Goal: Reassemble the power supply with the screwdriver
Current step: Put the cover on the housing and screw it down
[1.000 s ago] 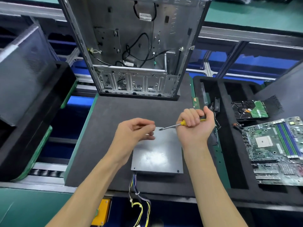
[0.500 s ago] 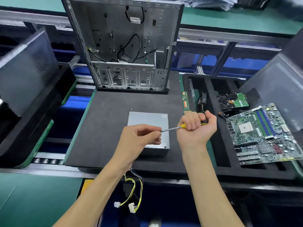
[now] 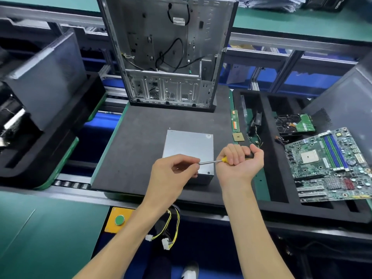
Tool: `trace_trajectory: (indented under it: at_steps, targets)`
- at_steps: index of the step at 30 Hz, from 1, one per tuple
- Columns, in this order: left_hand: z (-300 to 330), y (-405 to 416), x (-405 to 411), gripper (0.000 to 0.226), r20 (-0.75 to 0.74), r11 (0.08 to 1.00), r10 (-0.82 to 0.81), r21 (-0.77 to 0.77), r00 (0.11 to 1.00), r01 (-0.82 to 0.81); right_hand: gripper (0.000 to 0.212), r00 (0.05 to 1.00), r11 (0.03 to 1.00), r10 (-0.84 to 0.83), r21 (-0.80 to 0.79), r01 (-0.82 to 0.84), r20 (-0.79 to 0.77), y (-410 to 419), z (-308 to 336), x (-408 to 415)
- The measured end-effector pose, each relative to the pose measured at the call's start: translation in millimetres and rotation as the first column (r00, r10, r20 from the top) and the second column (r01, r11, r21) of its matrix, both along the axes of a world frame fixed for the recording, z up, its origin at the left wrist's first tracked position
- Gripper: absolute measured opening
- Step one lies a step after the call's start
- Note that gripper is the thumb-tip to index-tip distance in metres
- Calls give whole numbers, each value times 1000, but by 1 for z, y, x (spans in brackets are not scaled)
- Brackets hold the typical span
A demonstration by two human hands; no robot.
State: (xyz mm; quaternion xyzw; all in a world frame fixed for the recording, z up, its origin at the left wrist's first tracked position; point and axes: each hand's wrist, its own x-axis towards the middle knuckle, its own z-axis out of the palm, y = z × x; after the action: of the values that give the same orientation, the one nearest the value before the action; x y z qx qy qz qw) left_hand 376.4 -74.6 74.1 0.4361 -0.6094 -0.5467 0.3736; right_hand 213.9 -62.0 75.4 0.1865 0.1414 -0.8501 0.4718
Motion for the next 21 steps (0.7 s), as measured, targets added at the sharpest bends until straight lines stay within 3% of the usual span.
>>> trace_trajectory:
  at_steps: [5,11,15,18,21]
  targets:
    - [4,-3,12,17,48,998,28,-59,998,-25,36,999,999,40,-15,-40,20,-10,2,14]
    - [-3,-14,37,27,19,998,60,-6,998,-60,34,997,996,81,-43,-81,8,-21,2,23]
    - [-33,-23,61,16,98,949,282,118,954,-293,40,982,993,90,-61,-101,-167,-28,6,26]
    - [-59,-23,66,11,204,919,282,221,937,-325,49,931,986,139,-45,-163,-337,-36,9,33]
    - [-75,-24,62,13,170,900,288,288,942,-327,48,853,976,173,-29,-215,-493,-43,10,43]
